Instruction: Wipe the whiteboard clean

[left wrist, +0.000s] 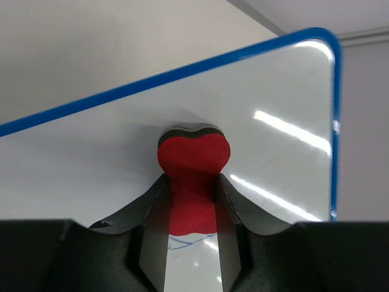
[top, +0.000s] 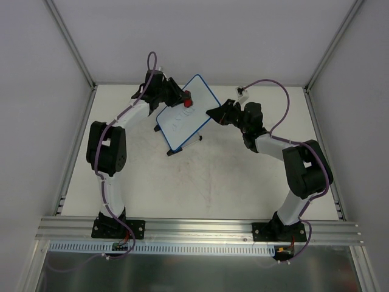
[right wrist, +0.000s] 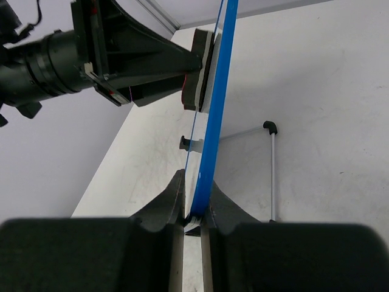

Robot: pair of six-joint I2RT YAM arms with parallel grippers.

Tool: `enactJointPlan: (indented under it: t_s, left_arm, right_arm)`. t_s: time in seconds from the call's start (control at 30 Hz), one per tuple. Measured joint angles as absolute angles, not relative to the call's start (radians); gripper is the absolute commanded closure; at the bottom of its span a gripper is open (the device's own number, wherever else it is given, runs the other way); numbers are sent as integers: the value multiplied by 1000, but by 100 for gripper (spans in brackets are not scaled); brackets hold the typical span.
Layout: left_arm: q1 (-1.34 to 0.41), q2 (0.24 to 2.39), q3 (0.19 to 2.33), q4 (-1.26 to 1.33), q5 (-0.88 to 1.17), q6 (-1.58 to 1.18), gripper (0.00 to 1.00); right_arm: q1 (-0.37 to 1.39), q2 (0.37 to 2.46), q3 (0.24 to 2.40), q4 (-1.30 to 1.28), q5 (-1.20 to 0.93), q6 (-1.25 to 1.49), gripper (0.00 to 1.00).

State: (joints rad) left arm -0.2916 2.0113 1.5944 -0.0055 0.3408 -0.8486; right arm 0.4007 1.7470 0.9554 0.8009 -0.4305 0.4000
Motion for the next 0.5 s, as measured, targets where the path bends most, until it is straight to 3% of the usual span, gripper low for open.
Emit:
enactJointPlan:
  t_s: [0.2,0.5]
  left_arm:
    - [-340,2073,1763,-36,419,-826,100]
    - [-366,2089,1842,-125,437,-713,100]
  right_arm:
    - [401,1747,955,797,-428,400,100]
    - [401,1747,956,796,-430,400,100]
